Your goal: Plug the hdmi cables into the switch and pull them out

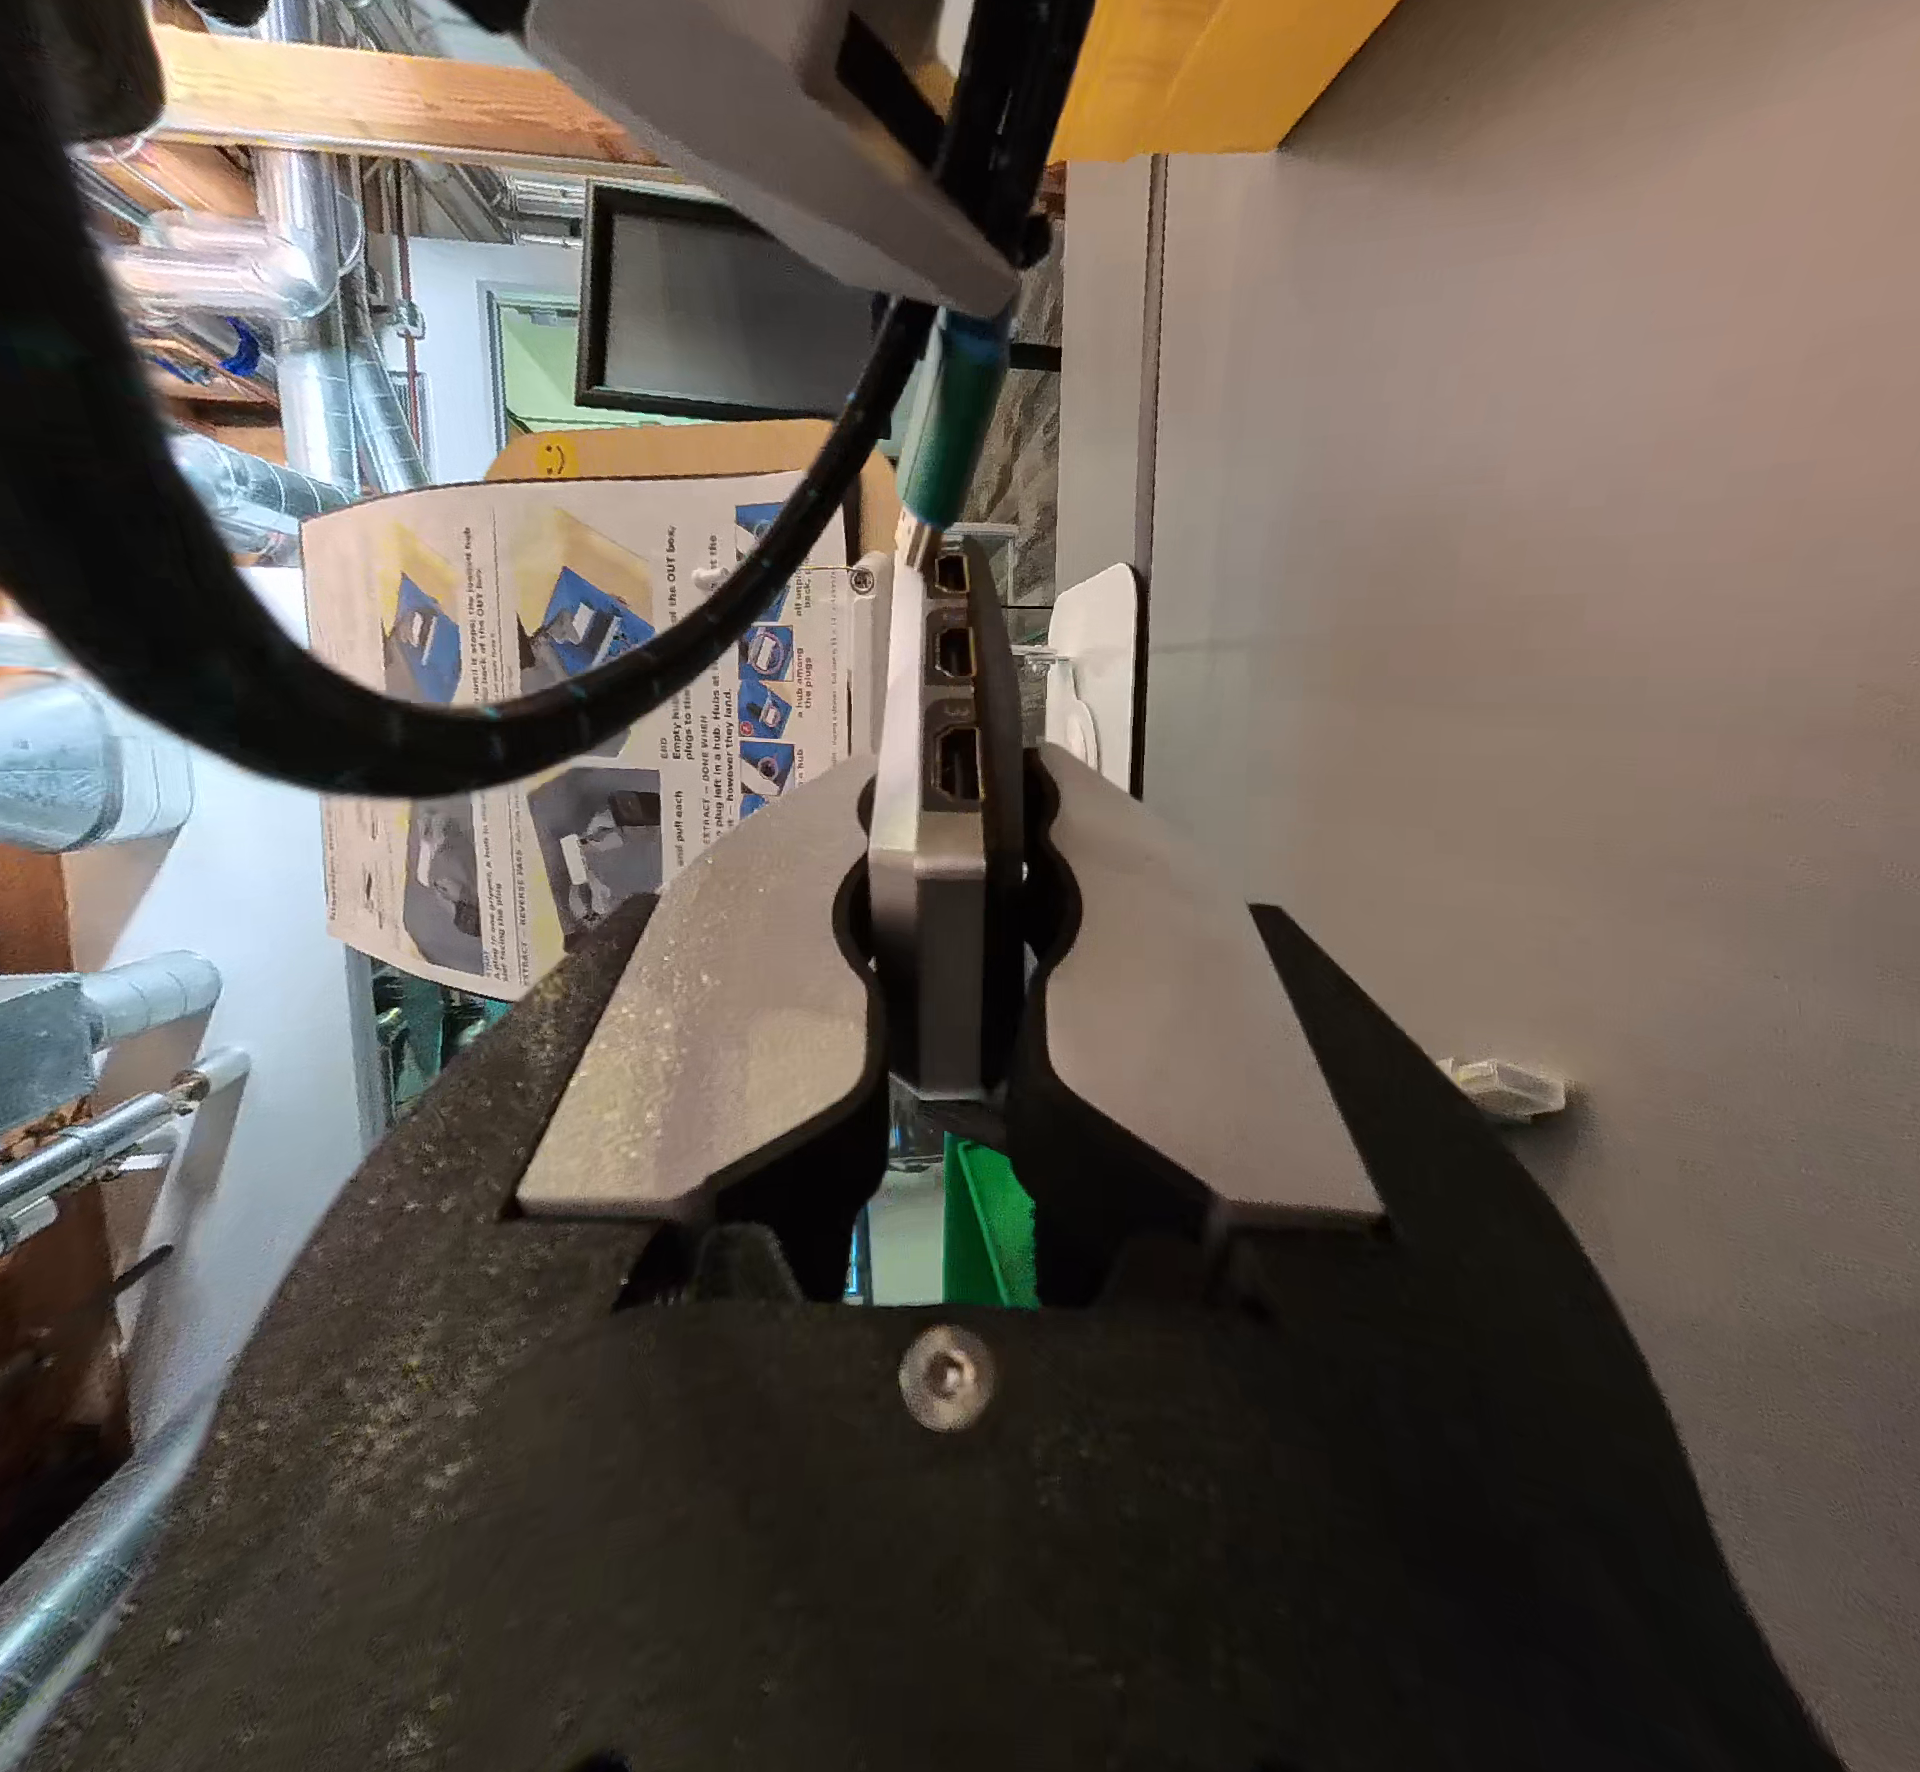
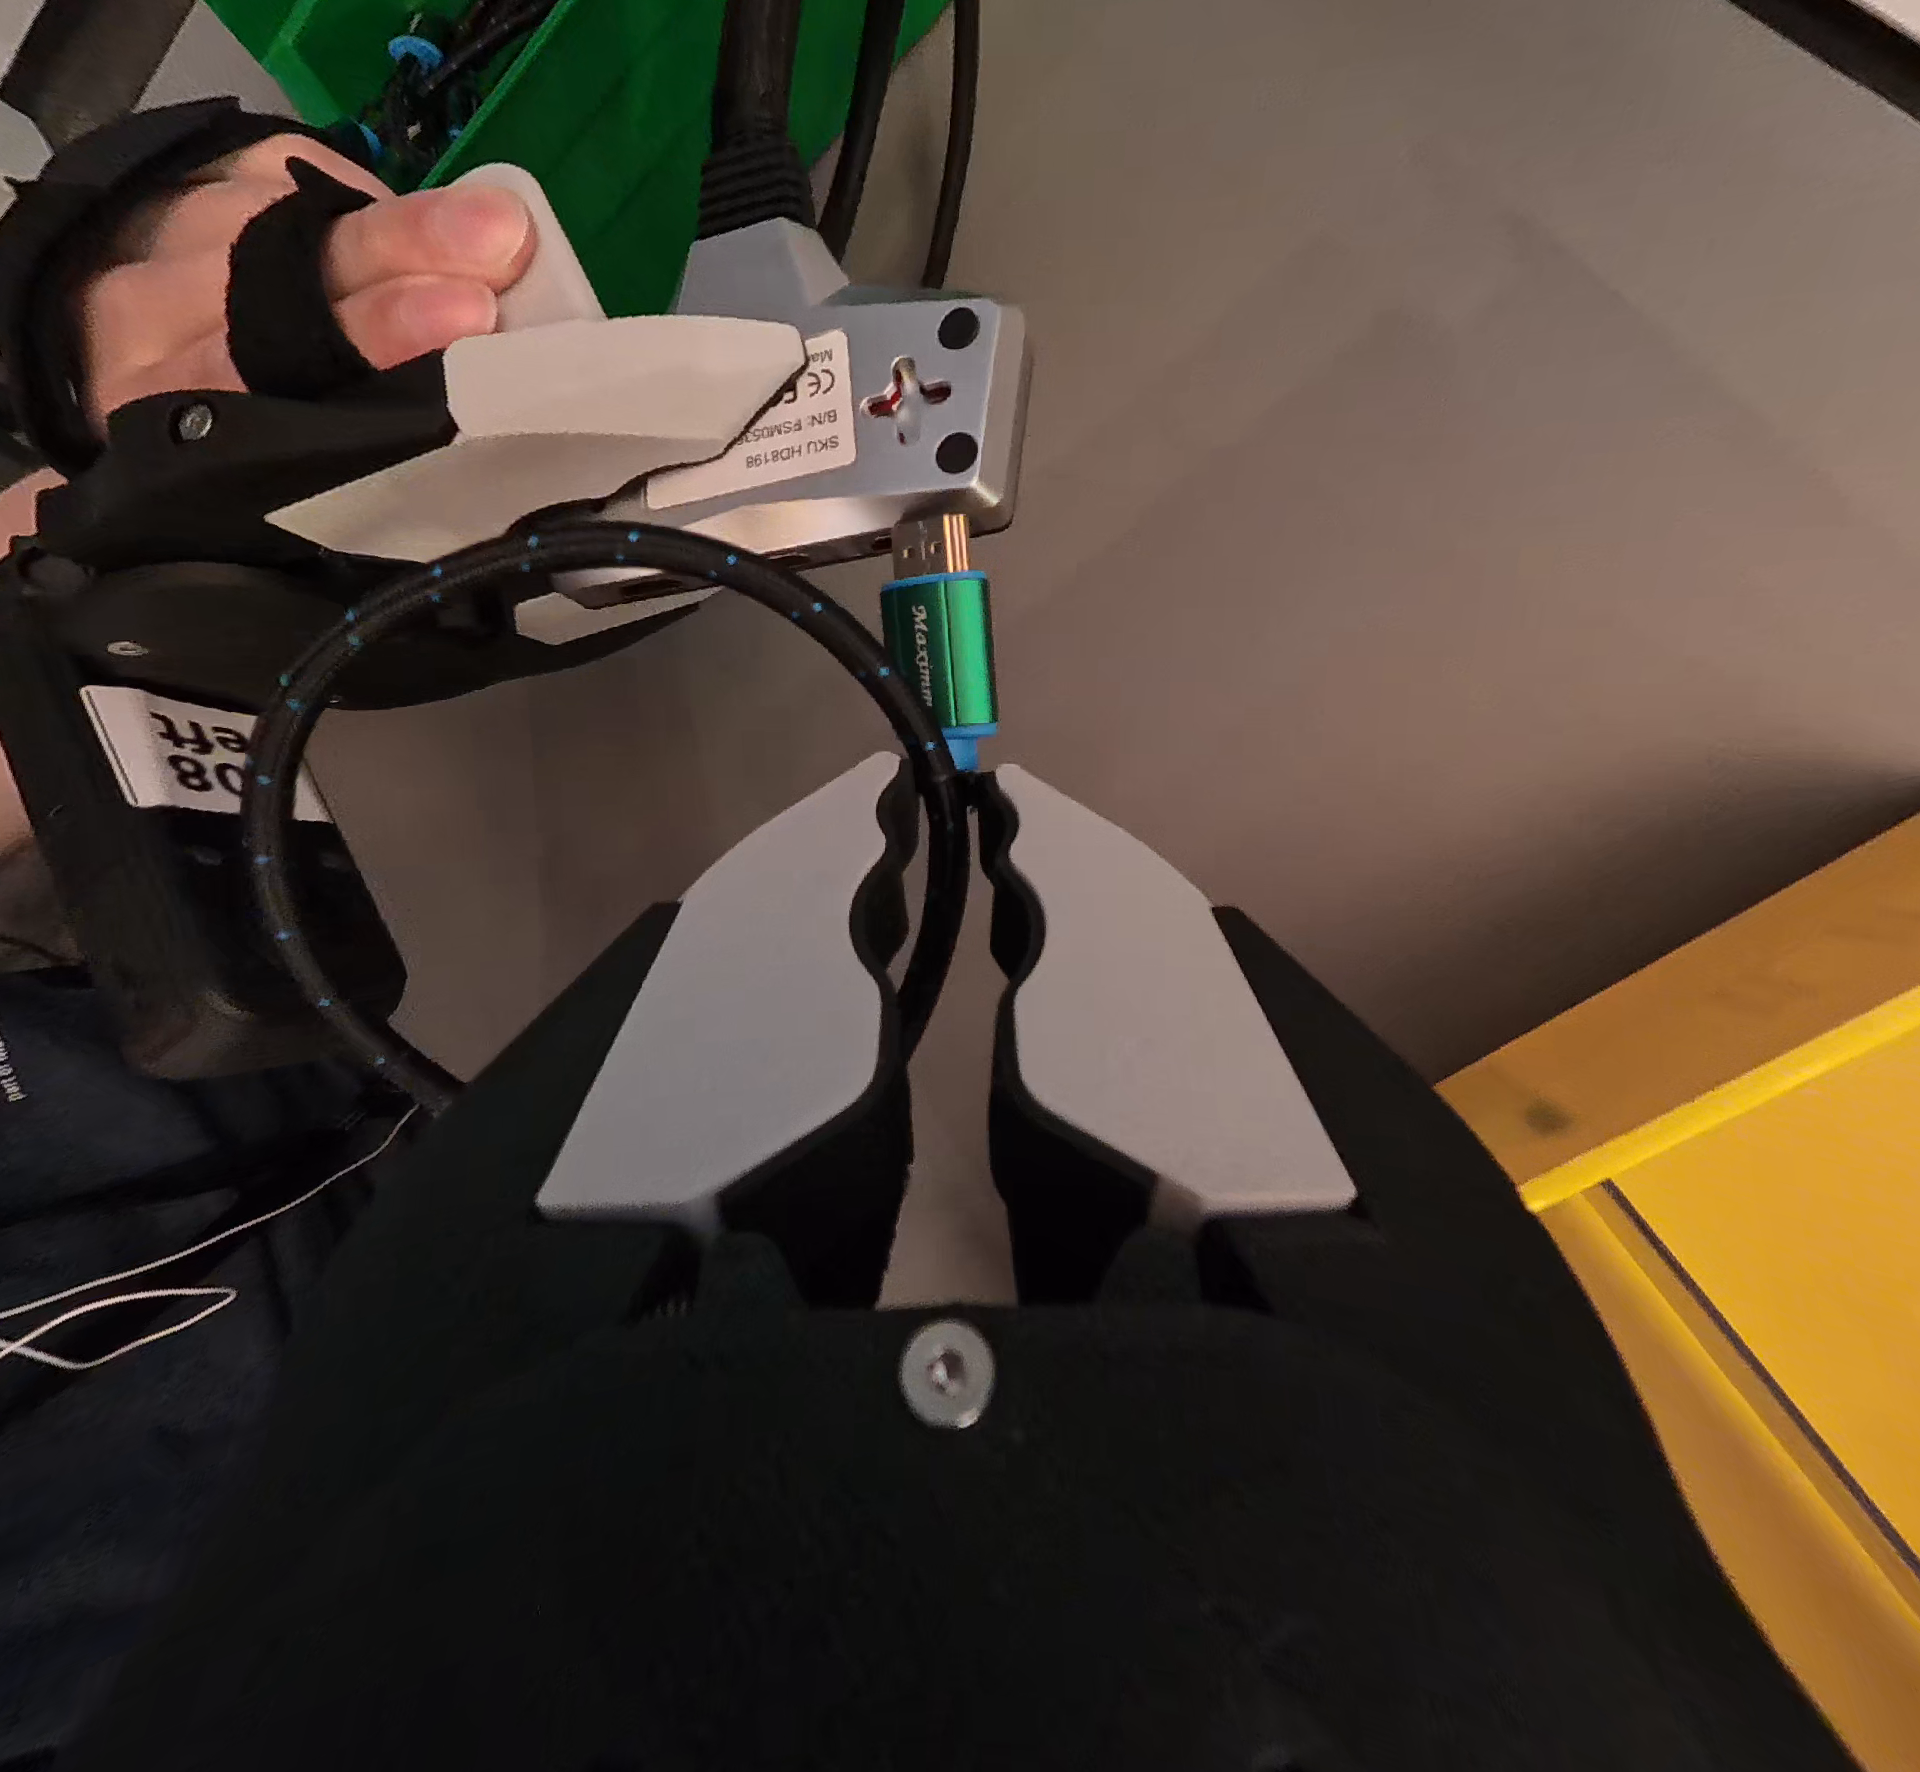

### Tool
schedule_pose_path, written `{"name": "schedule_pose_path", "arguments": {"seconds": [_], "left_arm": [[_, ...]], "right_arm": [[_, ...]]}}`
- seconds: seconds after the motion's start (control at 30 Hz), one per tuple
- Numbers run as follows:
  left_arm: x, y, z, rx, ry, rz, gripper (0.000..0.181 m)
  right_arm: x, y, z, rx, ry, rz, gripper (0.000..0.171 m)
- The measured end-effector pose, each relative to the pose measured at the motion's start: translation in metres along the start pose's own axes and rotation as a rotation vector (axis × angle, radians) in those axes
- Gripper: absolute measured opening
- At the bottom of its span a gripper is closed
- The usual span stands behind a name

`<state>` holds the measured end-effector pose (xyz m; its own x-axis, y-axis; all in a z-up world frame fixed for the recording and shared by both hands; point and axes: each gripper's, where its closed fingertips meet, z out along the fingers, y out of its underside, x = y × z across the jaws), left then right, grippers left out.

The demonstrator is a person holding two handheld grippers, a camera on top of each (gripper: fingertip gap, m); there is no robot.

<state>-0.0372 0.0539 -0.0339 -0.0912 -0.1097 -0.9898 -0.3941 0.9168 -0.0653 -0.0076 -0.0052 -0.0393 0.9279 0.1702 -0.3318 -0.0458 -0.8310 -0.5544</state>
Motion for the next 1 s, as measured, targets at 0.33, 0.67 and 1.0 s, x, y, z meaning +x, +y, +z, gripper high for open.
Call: {"name": "schedule_pose_path", "arguments": {"seconds": [0.33, 0.67, 1.0], "left_arm": [[0.004, -0.002, 0.0, -0.004, 0.016, 0.003, 0.023], [0.011, -0.004, 0.0, 0.01, 0.04, 0.06, 0.022], [0.012, -0.007, -0.003, 0.037, 0.006, 0.138, 0.022]], "right_arm": [[-0.001, 0.008, 0.005, -0.048, -0.023, 0.002, 0.01], [-0.002, 0.017, 0.011, -0.106, -0.044, 0.003, 0.01], [-0.002, 0.018, 0.008, -0.123, -0.007, -0.094, 0.01]]}}
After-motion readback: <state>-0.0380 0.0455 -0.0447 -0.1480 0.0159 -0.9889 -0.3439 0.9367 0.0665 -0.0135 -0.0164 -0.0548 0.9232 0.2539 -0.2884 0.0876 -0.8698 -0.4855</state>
